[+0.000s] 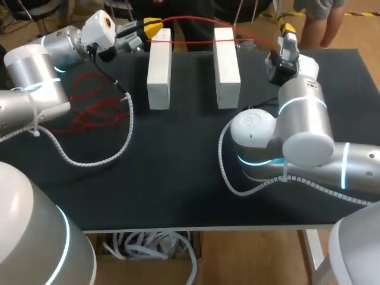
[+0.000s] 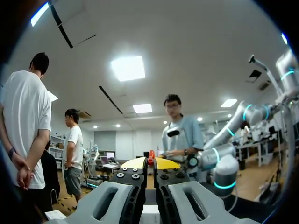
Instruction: Grab the tape and strap the tape.
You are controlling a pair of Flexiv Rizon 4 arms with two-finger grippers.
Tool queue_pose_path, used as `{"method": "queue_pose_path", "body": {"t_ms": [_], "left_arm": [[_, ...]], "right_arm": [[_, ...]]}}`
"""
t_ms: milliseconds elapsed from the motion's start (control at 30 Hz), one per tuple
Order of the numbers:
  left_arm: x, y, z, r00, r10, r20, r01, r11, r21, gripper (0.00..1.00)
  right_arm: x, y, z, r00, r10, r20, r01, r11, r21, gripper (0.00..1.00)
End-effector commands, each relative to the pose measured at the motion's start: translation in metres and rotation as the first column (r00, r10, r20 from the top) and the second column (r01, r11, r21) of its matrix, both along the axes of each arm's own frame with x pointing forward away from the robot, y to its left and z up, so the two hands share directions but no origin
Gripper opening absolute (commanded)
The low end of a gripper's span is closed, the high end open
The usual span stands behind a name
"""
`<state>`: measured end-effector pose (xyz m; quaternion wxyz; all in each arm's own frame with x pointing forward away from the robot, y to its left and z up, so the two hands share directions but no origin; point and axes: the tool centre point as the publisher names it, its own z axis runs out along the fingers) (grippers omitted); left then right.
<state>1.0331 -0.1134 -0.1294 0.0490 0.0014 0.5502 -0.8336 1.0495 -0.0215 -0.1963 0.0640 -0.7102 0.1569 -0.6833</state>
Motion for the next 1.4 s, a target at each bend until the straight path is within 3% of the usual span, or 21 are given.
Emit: {"method": "queue_pose_path", "body": {"t_ms": [33,600,1200,1400], "left_arm": [[-0.0008,-0.0003,0.0002,1.000,0.003,0.000,-0.003,1.000,0.001,0.00],[-0.0008,-0.0003,0.0002,1.000,0.003,0.000,-0.003,1.000,0.001,0.00],[-0.0008,-0.0003,0.0002,1.000,0.003,0.000,-0.003,1.000,0.001,0.00],[-0.0008,-0.0003,0.0002,1.000,0.003,0.000,-0.003,1.000,0.001,0.00]], "right_arm": [[-0.0035,-0.0001,0.0019,1.000,0.011,-0.005,-0.011,1.000,-0.001,0.50],[-0.0079,0.0086,0.0058,1.000,0.027,-0.010,-0.027,1.000,-0.006,0.46],[-0.0075,0.0080,0.0060,1.000,0.021,-0.021,-0.021,0.999,-0.026,0.29],[-0.0086,0.0079,0.0055,0.999,0.029,-0.020,-0.029,0.999,-0.031,0.29]]}}
